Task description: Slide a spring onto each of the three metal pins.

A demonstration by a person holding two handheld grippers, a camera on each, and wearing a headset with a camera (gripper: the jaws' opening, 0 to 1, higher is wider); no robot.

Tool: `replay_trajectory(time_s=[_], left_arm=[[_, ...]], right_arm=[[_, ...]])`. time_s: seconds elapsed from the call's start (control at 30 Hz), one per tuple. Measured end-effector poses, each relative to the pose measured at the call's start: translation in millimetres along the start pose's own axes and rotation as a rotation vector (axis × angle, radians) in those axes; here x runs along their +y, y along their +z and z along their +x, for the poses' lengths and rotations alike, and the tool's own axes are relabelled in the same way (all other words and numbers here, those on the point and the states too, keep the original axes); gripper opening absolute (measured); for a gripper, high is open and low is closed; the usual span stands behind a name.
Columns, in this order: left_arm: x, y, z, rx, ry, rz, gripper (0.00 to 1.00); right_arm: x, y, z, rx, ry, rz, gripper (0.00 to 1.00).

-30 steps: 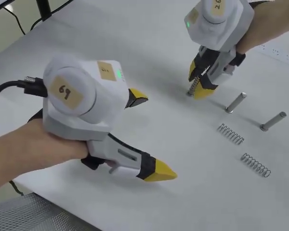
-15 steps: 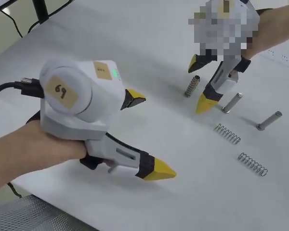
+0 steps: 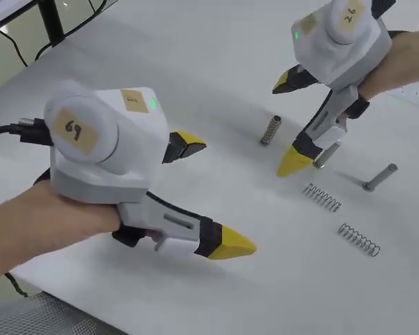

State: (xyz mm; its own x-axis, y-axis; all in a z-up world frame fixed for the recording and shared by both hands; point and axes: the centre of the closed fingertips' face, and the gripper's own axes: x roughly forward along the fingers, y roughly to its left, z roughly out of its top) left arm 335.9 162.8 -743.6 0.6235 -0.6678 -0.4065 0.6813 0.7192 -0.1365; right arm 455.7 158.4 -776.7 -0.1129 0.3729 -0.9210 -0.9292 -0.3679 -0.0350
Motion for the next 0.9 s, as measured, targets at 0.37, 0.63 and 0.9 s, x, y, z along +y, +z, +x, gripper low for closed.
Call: replay_trajectory(time_s=[0.37, 0.63, 0.9], left_arm=[[0.7, 7.6, -3.5, -0.013, -0.006, 0.0, 0.87], [-4.2, 17.0, 0.3, -0.011, -0.037, 0.032, 0.85], [-5.1, 26.2, 5.3, -0.018, -0.055, 0.055, 0.84]], right_arm=[[17.6, 2.5, -17.2, -0.093, -0.066, 0.042, 0.98], [29.2, -5.2, -39.4, -0.185, -0.12, 0.124, 0.98], [36.2, -17.6, -63.1, -0.269, -0.229, 0.214, 0.97]])
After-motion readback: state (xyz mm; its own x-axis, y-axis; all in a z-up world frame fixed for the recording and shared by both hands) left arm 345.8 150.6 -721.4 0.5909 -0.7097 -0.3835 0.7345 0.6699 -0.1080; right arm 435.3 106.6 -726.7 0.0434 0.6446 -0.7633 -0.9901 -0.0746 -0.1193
